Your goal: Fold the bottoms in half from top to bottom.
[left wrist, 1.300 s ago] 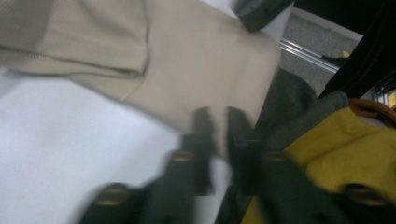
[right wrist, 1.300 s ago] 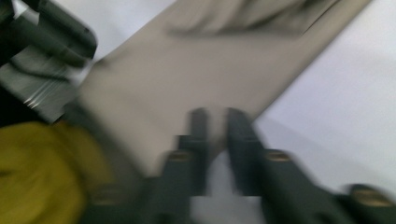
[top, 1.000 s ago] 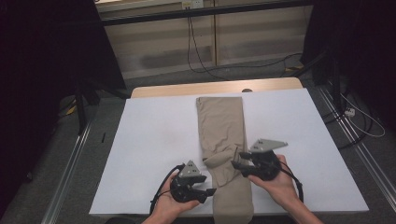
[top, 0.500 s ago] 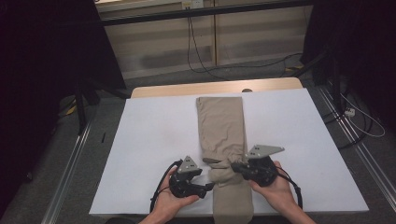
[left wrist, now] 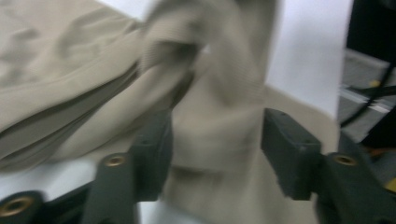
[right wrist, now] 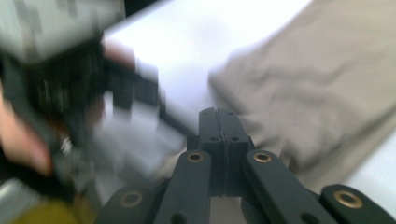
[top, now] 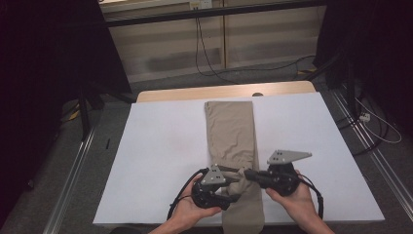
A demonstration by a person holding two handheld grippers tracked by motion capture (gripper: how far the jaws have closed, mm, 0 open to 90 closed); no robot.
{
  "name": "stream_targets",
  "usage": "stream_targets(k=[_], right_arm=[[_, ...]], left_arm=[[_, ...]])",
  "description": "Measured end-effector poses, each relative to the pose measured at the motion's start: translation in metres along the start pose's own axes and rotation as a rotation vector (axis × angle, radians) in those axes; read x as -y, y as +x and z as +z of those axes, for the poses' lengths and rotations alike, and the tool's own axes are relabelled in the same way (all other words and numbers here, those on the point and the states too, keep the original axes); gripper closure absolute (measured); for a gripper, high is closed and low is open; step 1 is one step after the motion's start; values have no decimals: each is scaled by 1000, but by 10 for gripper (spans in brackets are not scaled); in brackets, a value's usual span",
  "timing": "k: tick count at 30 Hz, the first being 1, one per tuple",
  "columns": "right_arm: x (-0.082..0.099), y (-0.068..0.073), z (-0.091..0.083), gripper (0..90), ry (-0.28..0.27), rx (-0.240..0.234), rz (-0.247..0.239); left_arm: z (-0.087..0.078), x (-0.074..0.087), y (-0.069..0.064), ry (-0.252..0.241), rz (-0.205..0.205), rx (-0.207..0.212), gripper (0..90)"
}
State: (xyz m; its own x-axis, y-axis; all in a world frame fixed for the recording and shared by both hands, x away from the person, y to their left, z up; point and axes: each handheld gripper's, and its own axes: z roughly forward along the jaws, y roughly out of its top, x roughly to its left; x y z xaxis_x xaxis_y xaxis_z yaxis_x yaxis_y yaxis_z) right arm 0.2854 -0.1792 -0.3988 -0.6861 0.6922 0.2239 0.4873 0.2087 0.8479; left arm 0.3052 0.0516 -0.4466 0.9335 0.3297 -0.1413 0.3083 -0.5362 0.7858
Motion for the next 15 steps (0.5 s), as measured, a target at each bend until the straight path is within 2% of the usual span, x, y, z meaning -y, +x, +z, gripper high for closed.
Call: stream_targets(k=[2, 3, 4, 5, 6, 7, 9, 10, 11, 13, 15], right_arm=[[-13, -5, 4, 899, -36, -13, 20], [-18, -6, 7, 899, -43, -9, 14], [-23, -7, 11, 899, -50, -9, 15], [-26, -8, 14, 898, -61, -8, 19], [-28, -10, 18, 899, -65, 2, 15], [-29, -11, 21, 898, -61, 20, 15], [-27, -12, 21, 898, -52, 22, 29], [-23, -10, 18, 897, -46, 33, 34], [-19, -8, 14, 898, -42, 28, 33], [-6, -1, 4, 897, -18, 13, 35], [11, 6, -5, 896, 13, -15, 54]], left_arm=[[-2, 0, 2, -10, -42, 29, 688], [-3, 0, 4, -18, -55, 48, 773], [-5, 0, 4, -33, -60, 42, 873], [-8, -1, 5, -39, -64, 42, 882], [-12, -1, 6, -49, -80, 63, 886], [-17, -2, 4, -59, -98, 68, 888], [-30, -3, 0, -85, -124, 94, 887], [-37, -4, -5, -100, -118, 112, 888], [-43, -4, -10, -100, -100, 126, 887], [-53, 0, -18, -96, -96, 166, 886], [-56, 7, -26, -72, -89, 169, 885]])
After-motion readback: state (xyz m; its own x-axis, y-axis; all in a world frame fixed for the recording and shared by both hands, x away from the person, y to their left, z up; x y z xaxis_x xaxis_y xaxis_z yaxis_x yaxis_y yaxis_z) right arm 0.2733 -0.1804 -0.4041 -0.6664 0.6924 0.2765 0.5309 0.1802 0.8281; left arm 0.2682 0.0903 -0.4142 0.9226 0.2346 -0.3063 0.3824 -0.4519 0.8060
